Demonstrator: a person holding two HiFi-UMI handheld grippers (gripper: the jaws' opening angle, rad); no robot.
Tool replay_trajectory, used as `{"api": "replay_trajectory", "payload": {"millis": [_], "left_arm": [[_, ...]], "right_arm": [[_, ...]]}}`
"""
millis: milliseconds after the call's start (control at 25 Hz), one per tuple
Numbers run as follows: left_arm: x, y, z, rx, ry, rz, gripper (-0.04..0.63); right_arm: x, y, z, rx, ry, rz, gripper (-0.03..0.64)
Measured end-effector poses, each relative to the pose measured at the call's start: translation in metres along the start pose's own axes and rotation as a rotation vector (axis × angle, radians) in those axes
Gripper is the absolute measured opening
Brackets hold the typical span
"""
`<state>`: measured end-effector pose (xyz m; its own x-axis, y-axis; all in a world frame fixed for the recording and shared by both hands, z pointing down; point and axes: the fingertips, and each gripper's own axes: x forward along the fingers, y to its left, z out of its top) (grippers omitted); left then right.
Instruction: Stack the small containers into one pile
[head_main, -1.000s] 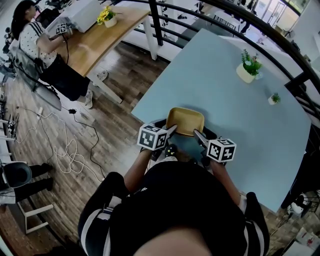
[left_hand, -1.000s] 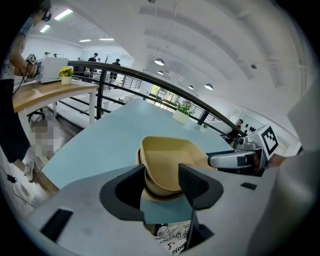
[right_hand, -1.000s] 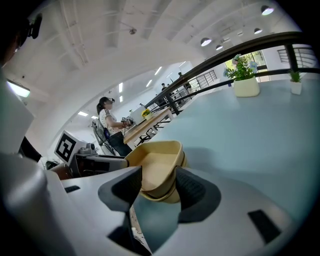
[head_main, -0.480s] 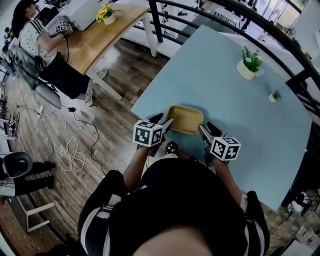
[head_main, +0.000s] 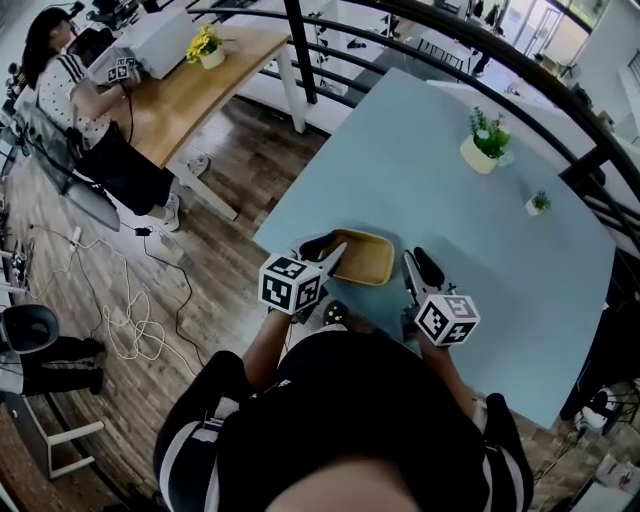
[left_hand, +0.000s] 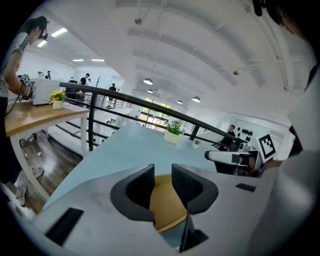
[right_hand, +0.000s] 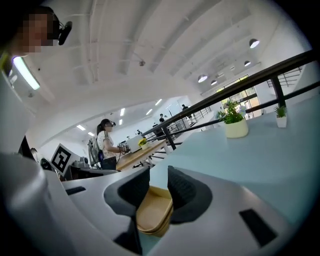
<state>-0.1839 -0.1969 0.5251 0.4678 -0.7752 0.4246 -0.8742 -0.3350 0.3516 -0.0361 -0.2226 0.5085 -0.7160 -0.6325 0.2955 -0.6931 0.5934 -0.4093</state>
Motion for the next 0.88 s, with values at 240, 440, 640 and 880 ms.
{"api": "replay_trajectory", "payload": {"millis": [240, 440, 640, 880], "left_arm": [[-0.006, -0.021, 0.028, 0.152, -0.083, -0.019, 0.054], [-0.005, -0.041, 0.051, 0.271, -0.133, -0.034, 0.049], [0.004, -0.055, 0.059, 0.298, -0.145, -0.08, 0.048], [0.013, -0.064, 0.06, 0.309, -0.136, -0.111, 0.048]], "right_arm": [[-0.01, 0.01, 0.024, -0.037, -0.075, -0.002, 0.072], [-0.021, 0.012, 0.041, -0.062, -0.115, 0.007, 0.024], [-0.027, 0.011, 0.043, -0.09, -0.116, -0.002, 0.008], [-0.033, 0.004, 0.044, -0.091, -0.123, -0.018, 0.008]]}}
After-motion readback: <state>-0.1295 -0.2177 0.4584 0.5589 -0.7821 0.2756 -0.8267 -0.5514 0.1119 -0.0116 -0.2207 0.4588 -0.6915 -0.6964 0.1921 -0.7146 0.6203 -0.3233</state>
